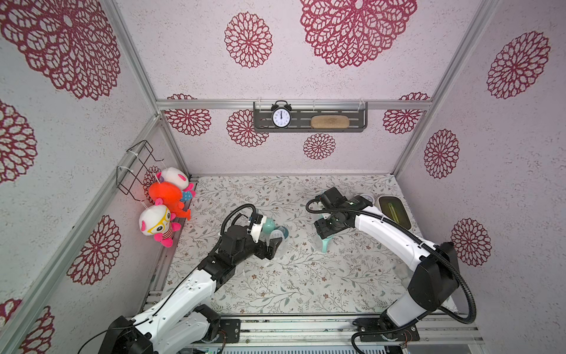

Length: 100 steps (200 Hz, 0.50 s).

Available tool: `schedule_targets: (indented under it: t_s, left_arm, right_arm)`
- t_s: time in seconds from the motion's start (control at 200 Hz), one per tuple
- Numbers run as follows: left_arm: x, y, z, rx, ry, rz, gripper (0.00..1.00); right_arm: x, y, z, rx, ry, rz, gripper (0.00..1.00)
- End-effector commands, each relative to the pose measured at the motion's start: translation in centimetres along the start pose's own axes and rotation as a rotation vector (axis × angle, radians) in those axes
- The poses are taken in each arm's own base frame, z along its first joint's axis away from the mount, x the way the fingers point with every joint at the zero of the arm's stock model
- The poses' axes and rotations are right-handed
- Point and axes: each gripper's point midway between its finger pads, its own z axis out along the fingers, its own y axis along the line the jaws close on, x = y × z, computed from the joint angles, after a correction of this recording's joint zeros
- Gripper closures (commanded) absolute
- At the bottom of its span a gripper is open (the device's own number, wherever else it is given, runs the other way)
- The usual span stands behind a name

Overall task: Assemble the baby bottles
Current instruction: Close the lid on the baby bottle.

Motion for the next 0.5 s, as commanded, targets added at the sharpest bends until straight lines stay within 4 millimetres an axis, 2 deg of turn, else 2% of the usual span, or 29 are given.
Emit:
schedule_targets:
  t_s: [0.0, 0.32, 0.495]
  left_arm:
    - [-0.7, -0.3, 0.0, 0.001, -0.014, 0.022, 0.02]
    - [-0.8, -0.3, -0.2, -0.005, -0.022, 0.021, 0.02]
    - [-0.8, -0.2, -0.2, -0.008, -0.022, 0.021, 0.02]
  right_arm:
    - [3.8, 0.2, 1.8, 0.006, 0.166, 0.000, 0.26]
    - [-0.4, -0.4, -1.0, 0.035, 0.031, 0.012, 0.23]
    - [-2.4, -0.6, -1.8, 0.051, -0.023, 0.013, 0.22]
